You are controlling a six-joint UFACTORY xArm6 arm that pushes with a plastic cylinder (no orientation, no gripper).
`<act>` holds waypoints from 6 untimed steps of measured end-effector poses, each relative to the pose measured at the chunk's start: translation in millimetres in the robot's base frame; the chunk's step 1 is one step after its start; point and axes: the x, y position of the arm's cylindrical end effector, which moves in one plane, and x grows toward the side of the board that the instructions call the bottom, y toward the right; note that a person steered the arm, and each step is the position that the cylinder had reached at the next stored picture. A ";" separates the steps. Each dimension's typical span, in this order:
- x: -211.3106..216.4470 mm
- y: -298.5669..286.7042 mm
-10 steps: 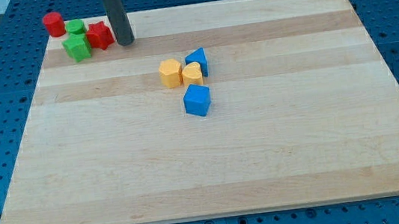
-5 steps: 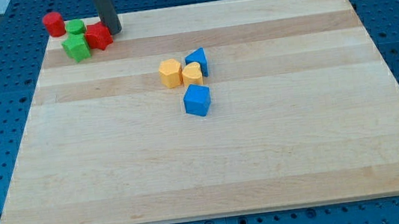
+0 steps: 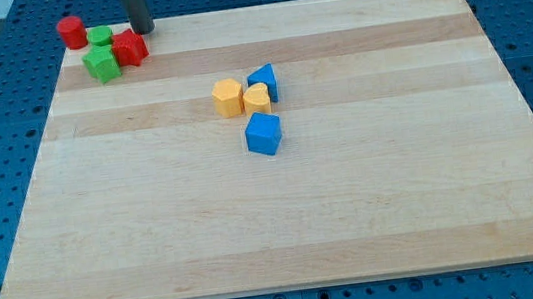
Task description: Move the green circle diagonally bottom left to the green star
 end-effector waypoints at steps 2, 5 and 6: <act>-0.9 -38.4; -1.6 -61.4; 1.9 -64.7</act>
